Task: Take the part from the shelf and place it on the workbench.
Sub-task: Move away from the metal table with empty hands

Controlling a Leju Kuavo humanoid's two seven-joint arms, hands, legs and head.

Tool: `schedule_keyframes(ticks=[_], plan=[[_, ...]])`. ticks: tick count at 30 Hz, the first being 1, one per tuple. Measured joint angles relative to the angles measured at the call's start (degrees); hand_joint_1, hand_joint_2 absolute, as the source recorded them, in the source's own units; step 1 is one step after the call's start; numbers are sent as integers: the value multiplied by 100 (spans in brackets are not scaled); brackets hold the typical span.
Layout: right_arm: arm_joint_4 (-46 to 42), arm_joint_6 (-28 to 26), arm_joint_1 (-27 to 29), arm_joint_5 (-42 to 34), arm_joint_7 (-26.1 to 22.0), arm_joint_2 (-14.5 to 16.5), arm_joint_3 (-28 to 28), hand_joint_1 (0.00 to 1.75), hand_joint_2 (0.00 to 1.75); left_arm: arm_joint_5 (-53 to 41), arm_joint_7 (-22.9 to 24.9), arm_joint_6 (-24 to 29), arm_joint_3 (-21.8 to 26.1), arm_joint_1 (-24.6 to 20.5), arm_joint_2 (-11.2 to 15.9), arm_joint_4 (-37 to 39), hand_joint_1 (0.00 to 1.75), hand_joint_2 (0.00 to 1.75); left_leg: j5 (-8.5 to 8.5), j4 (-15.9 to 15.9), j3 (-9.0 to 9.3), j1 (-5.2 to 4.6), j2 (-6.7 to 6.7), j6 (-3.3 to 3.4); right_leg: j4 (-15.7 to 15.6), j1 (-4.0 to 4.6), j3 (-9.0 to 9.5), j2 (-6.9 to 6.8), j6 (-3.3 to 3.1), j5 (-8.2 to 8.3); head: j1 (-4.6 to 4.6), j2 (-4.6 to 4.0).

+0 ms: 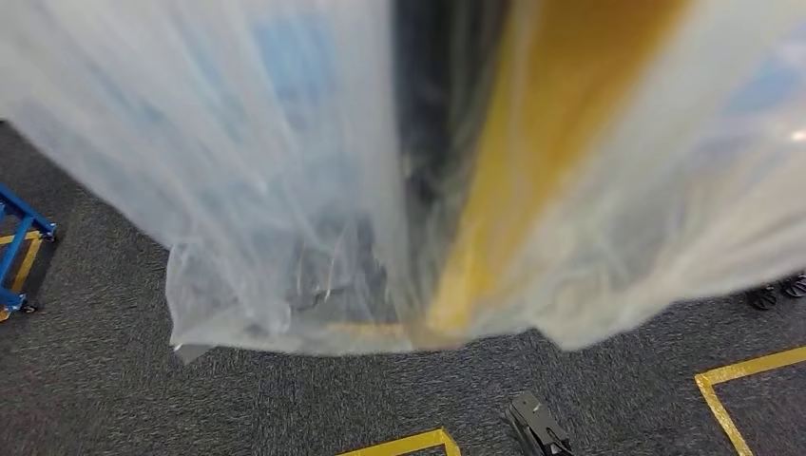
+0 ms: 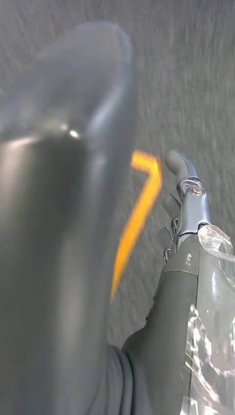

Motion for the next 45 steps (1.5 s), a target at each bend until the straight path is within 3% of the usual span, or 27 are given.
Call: schedule_keyframes(ticks=[2, 4, 6, 8, 9, 10, 13, 14, 16, 18, 20, 22, 23, 24, 25, 26, 28, 29, 30, 34, 36, 38, 39, 40, 41, 43, 45], plan=[[333, -53, -9, 101, 24, 73, 101, 0, 0, -4, 7, -4, -16, 2, 8, 1, 0, 0, -17, 7, -19, 18, -27, -46, -5, 21, 9, -121, -102, 5, 5, 0], [619, -123, -16, 213, 127, 151, 207, 0, 0, -15, 14, -11, -37, -8, 16, 0, 0, 0, -162, 257, -124, 11, 265, -99, -14, 24, 25, -233, -182, 7, -14, 0], [890, -198, 8, 338, 303, 207, 325, 0, 0, -24, 16, -19, -64, -46, 19, -1, 0, 0, -510, 974, -468, -4, 641, -150, -17, 39, 44, -367, -234, -14, -43, 0], [1159, -266, 42, 467, 486, 270, 460, 0, 0, -22, 15, -19, -86, -90, 19, -1, 0, 0, -768, 1697, -841, 1, 755, -169, -17, 62, 63, -537, -260, -45, -53, 0], [1281, -292, 55, 530, 572, 305, 529, 0, 0, -22, 16, -19, -96, -103, 19, -1, 0, 0, -758, 1802, -898, 0, 773, -161, -17, 73, 78, -617, -265, -62, -55, 0], [1387, -308, 63, 581, 650, 342, 593, 0, 0, -22, 19, -17, -105, -104, 19, -1, 0, 0, -645, 1662, -828, -6, 789, -140, -17, 84, 99, -685, -266, -79, -55, 0], [1641, -353, 96, 617, 830, 454, 759, 0, 0, -21, 25, -7, -122, -61, 20, 0, 0, 0, -128, 483, -219, -65, 932, 1, -18, 125, 175, -806, -243, -138, -55, 0], [1725, -368, 104, 592, 875, 496, 804, 0, 0, -21, 19, -3, -125, -50, 20, 0, 0, 0, -45, 211, -83, -91, 979, 39, -18, 135, 190, -829, -224, -157, -52, 0], [1891, -392, 109, 516, 966, 575, 880, 0, 0, -21, -23, -5, -131, -30, 23, 0, 0, 0, -35, 51, -19, -125, 1002, 67, -25, 140, 211, -881, -176, -180, -48, 0], [2002, -401, 118, 458, 1060, 632, 927, 0, 0, -21, -79, -20, -134, -3, 28, 1, 0, 0, -9, -13, 24, -102, 962, 92, -9, 128, 236, -824, -121, -211, -46, 1], [2098, -392, 140, 434, 1148, 669, 969, 0, 0, -21, -107, -34, -135, 0, 31, 0, 0, 0, 22, -81, 82, -53, 924, 122, 318, 115, 97, -568, -74, -413, -36, 1], [2202, -380, 177, 423, 1216, 697, 1011, 0, 0, -22, -111, -41, -141, -17, 26, -1, 0, 0, 19, -91, 95, -35, 877, 143, 1068, 100, -293, -363, -44, -757, -18, 0], [2248, -376, 196, 420, 1244, 709, 1031, 0, 0, -23, -112, -42, -144, -20, 23, -1, 0, 0, 14, -90, 100, -29, 843, 148, 1427, 94, -499, -339, -26, -868, -8, 0], [2291, -376, 211, 421, 1267, 720, 1051, 0, 0, -22, -112, -42, -147, -17, 21, -1, 0, 0, 6, -88, 107, -18, 805, 145, 1614, 83, -630, -335, -7, -869, -3, 0], [2331, -375, 219, 426, 1291, 730, 1072, 0, 0, -22, -112, -42, -149, -12, 21, -1, 0, 0, -4, -84, 118, -3, 767, 132, 1574, 67, -651, -335, 15, -756, 1, 0], [2368, -375, 222, 434, 1315, 739, 1093, 0, 0, -22, -112, -43, -151, -7, 21, -1, 0, 0, -20, -75, 135, 18, 730, 110, 1308, 43, -559, -335, 41, -548, 6, 0], [2422, -375, 215, 451, 1352, 771, 1130, 0, 0, -22, -112, -48, -156, -10, 21, -1, 0, 0, -89, -18, 151, 42, 669, 25, 513, -5, -213, -302, 88, -146, 34, 0], [2443, -376, 209, 458, 1370, 793, 1144, 0, 0, -23, -113, -52, -157, -13, 21, -1, 0, 0, -131, 14, 150, 41, 648, -19, 237, -16, -87, -281, 73, -48, 52, 0], [2460, -376, 203, 464, 1390, 816, 1156, 0, 0, -23, -115, -57, -158, -16, 22, -1, 0, 0, -168, 36, 146, 36, 633, -54, 101, -14, -25, -262, 42, -27, 68, 0], [2508, -380, 187, 499, 1459, 881, 1221, 0, 0, -21, -122, -64, -158, -14, 22, -1, 0, 0, -273, 156, 120, 78, 662, -123, 82, 18, -5, -282, -143, -61, 75, 0], [2527, -386, 184, 503, 1483, 896, 1242, 0, 0, -21, -124, -66, -158, -22, 21, -1, 0, 0, -534, 718, -146, 87, 734, -166, 76, 17, 20, -304, -203, -75, 65, 0], [2554, -396, 187, 508, 1507, 896, 1266, 0, 0, -21, -141, -69, -157, -40, 21, -1, 0, 0, -835, 1552, -608, 84, 765, -185, 77, 33, 45, -328, -234, -107, 57, 0], [2567, -399, 189, 509, 1516, 897, 1277, 0, 0, -20, -149, -72, -157, -50, 22, -1, 0, 0, -875, 1811, -769, 81, 769, -178, 77, 44, 66, -337, -240, -127, 56, 0], [2576, -401, 191, 510, 1523, 898, 1286, 0, 0, -18, -154, -76, -157, -60, 22, -1, 0, 0, -799, 1837, -816, 74, 771, -156, 77, 56, 95, -343, -242, -151, 55, 0], [2583, -404, 191, 511, 1529, 900, 1291, 0, 0, -15, -148, -81, -157, -64, 22, -1, 0, 0, -621, 1621, -741, 60, 772, -119, 76, 68, 135, -345, -240, -176, 55, 0], [2585, -412, 189, 514, 1536, 912, 1298, 0, 0, -11, -131, -93, -158, -50, 22, -1, 0, 0, -186, 794, -386, 1, 804, 1, 70, 87, 218, -345, -226, -231, 56, 0], [2593, -419, 187, 515, 1542, 924, 1312, 0, 0, -12, -123, -103, -158, -46, 21, -1, 0, 0, 0, 238, -147, -59, 863, 64, 61, 98, 259, -345, -192, -284, 58, 0]])
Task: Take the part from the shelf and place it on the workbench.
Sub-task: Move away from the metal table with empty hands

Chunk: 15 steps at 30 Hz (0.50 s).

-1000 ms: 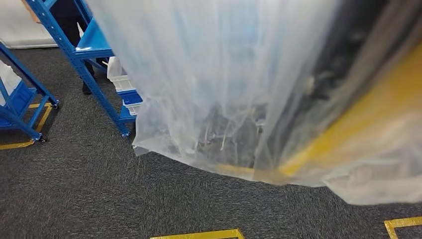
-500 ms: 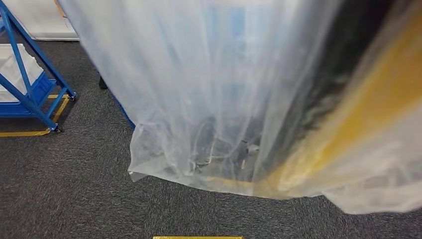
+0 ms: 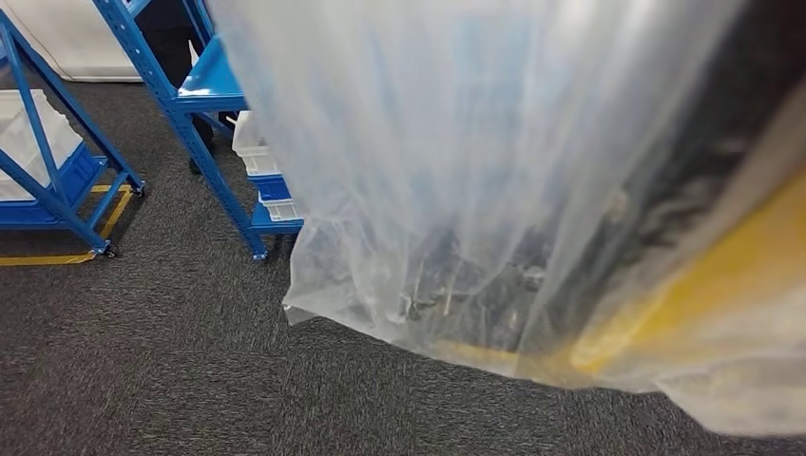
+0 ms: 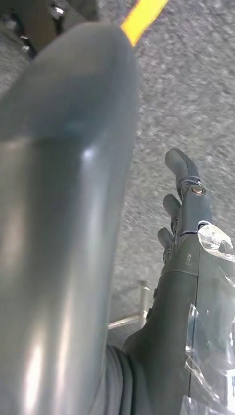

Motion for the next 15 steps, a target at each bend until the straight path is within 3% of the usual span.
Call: schedule_keyframes(ticks=[3, 5, 6, 8, 9, 10, 11, 13, 15], plan=[[23, -2, -23, 1, 7, 1, 20, 0, 0, 2, 0, -5, 0, 8, -3, 0, 0, 0, -20, -130, 62, -20, 19, -23, -14, -19, 31, -6, 75, -59, 5, 1], [33, -2, -37, 1, 10, 0, 34, 0, 0, 4, -1, -9, 0, 16, -3, 0, 0, 0, -20, -198, 134, 4, 12, 11, 203, -22, -31, 1, 119, -185, 10, 1], [35, -3, -37, 2, 11, 0, 45, 0, 0, 5, -2, -12, 0, 15, -6, 0, 0, 0, -23, -221, 172, 18, 10, 35, 481, -22, -162, 10, 134, -316, 19, 1], [40, -3, -31, 2, 21, 1, 64, 0, 0, 6, -1, -19, 0, 15, -15, 0, 0, 0, -61, -224, 217, 23, 0, 77, 1285, -17, -619, 19, 157, -628, 37, 0], [45, -3, -26, 2, 35, -1, 70, 0, 0, 6, -1, -21, 0, 19, -20, 0, 0, 0, -86, -223, 241, 29, -13, 84, 1606, -21, -840, 20, 170, -698, 44, 0], [54, -2, -19, 3, 52, -3, 73, 0, 0, 6, 1, -22, 0, 24, -22, 0, 0, 0, -115, -222, 272, 40, -32, 78, 1752, -27, -983, 20, 185, -655, 46, 0], [66, -2, -10, 3, 69, -7, 78, 0, 0, 5, 2, -23, 0, 27, -22, 0, 0, 0, -150, -217, 313, 59, -58, 57, 1647, -37, -1003, 20, 202, -482, 48, 0], [88, -1, -1, 5, 92, -20, 89, 0, 0, 4, 4, -26, 0, 28, -25, 0, 0, 0, -243, -196, 406, 100, -101, -19, 887, -76, -742, 22, 251, 40, 60, 0], [96, 2, -8, 13, 100, -15, 105, 0, 0, 1, 5, -25, 0, 18, -25, 0, 0, 0, -350, -144, 437, 97, -122, -102, 304, -107, -506, 57, 252, 293, 98, 1]])
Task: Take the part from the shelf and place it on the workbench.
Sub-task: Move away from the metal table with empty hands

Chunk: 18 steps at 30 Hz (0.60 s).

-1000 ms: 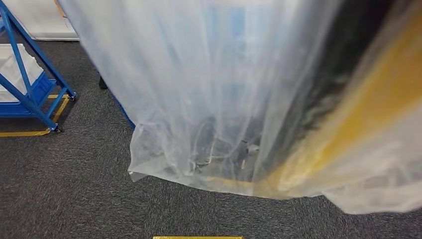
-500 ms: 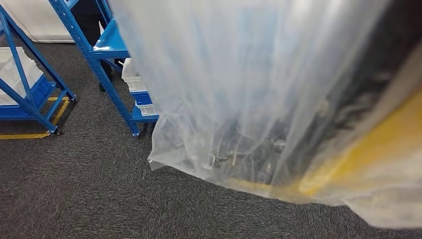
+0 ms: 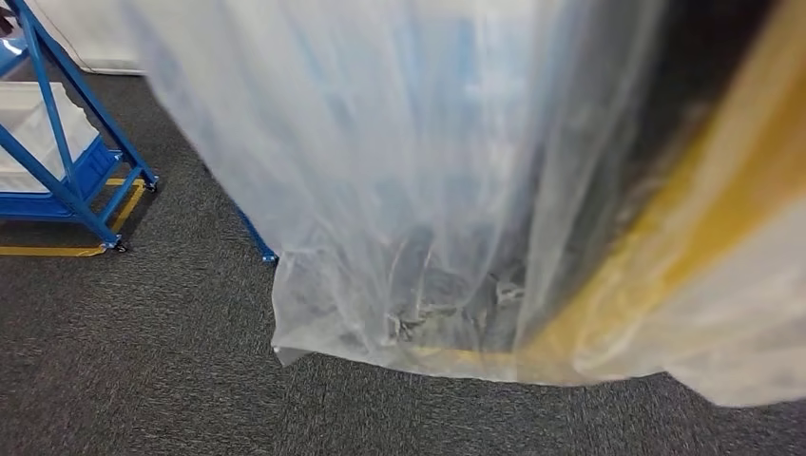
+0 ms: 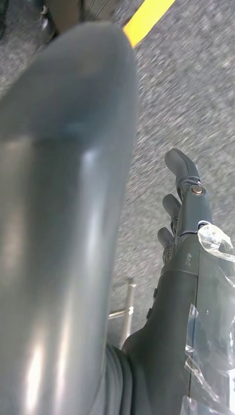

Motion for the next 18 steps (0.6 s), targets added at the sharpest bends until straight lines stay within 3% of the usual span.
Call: schedule_keyframes(ticks=[5, 6, 8, 10, 11, 12, 14, 16, 18], plan=[[5, 75, -22, 61, 141, 28, 49, 0, 0, -10, 4, 0, -1, -11, 6, 0, 0, 0, -198, 215, -48, 7, 14, -108, -79, 8, 62, 7, -202, -99, -21, -1], [5, 95, -23, 71, 184, 32, 57, 0, 0, -11, 5, 0, -2, -18, 7, 0, 0, 0, -311, 467, -167, 19, 34, -134, -83, 13, 81, -2, -222, -109, -30, -1], [6, 135, -26, 86, 256, 30, 76, 0, 0, -13, 12, 0, -3, -29, 7, 0, 0, 0, -612, 1261, -613, 20, 62, -160, -86, 38, 108, -10, -254, -139, -46, -1], [11, 163, -28, 86, 308, 30, 104, 0, 0, -14, 18, -2, -3, -44, 7, 0, 0, 0, -710, 1826, -1000, 0, 67, -130, -86, 72, 147, -11, -283, -180, -50, -1], [15, 171, -27, 85, 324, 30, 114, 0, 0, -14, 23, -3, -3, -51, 7, 0, 0, 0, -595, 1802, -1045, -21, 68, -82, -87, 95, 181, -9, -294, -202, -53, -1], [19, 177, -26, 84, 337, 30, 119, 0, 0, -14, 31, -5, -4, -60, 7, 0, 0, 0, -383, 1548, -975, -54, 68, -11, -91, 120, 223, -6, -303, -226, -56, -1], [23, 201, -29, 77, 353, 47, 128, 0, 0, -14, 44, -6, -7, -61, 9, 0, 0, 0, 70, 760, -684, -153, 85, 209, -116, 167, 311, -1, -313, -267, -58, -1], [27, 236, -33, 57, 381, 65, 140, 0, 0, -14, 45, -7, -10, -71, 13, 0, 0, 0, 248, 271, -498, -240, 126, 371, -160, 170, 363, -10, -297, -288, -56, -1], [31, 259, -47, 40, 415, 70, 146, 0, 87, -13, 52, -8, -19, -76, 14, 0, 0, 0, 247, 155, -451, -269, 142, 405, -213, 151, 394, -33, -251, -292, -58, -1]])
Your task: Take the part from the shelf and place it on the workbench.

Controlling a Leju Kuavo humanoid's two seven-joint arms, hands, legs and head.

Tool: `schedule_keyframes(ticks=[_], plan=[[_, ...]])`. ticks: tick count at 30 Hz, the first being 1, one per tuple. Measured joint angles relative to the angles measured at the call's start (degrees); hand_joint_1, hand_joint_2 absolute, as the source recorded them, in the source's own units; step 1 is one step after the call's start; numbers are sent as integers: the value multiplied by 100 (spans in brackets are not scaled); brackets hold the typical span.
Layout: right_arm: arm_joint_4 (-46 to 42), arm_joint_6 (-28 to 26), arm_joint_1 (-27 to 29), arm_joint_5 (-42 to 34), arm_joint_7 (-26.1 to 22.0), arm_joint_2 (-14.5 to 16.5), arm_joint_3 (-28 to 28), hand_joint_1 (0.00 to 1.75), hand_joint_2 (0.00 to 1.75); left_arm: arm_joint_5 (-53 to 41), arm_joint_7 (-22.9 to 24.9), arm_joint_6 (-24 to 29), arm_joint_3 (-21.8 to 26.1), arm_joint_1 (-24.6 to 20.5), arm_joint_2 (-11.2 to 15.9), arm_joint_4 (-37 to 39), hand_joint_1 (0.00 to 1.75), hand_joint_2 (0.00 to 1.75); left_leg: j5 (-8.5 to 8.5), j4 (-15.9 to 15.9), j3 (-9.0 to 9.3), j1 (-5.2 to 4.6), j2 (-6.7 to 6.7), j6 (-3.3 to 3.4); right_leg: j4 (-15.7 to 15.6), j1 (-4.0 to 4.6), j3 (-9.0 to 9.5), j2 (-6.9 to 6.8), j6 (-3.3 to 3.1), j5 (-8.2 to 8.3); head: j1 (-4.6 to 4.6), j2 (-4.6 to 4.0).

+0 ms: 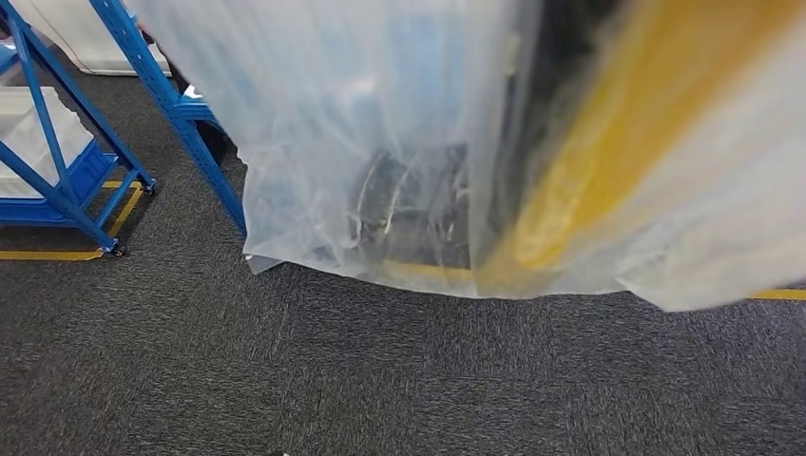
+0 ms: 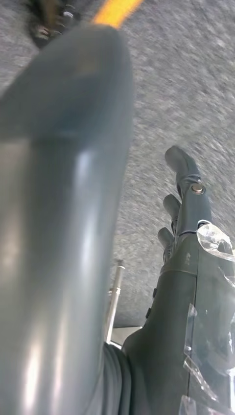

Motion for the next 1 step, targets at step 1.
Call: schedule_keyframes(ticks=[1], plan=[[0, 6, -6, -3, 10, 2, 1, 0, 116, 1, 3, 0, -3, 1, 0, 0, 0, 0, 2, -13, 6, -3, -5, 2, -13, -2, 8, -7, 14, 0, -1, 0]])
